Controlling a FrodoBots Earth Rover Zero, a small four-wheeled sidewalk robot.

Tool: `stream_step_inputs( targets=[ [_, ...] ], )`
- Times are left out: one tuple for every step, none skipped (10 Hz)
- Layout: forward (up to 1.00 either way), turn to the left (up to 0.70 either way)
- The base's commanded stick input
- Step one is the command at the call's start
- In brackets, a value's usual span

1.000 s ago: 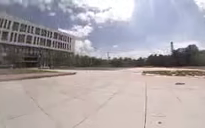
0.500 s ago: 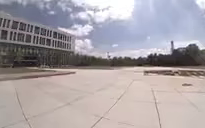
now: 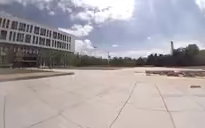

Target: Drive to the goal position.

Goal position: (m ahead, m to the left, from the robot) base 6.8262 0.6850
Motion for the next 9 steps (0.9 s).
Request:
stream_step_inputs(
  targets=[
    [0.7, 0.08],
    [0.7, 0.35],
    [0.7, 0.34],
    [0.7, 0.28],
    [0.7, 0.0],
    [0.7, 0.0],
    [0.7, 0.03],
    [0.7, 0.0],
    [0.7, 0.0]
  ],
)
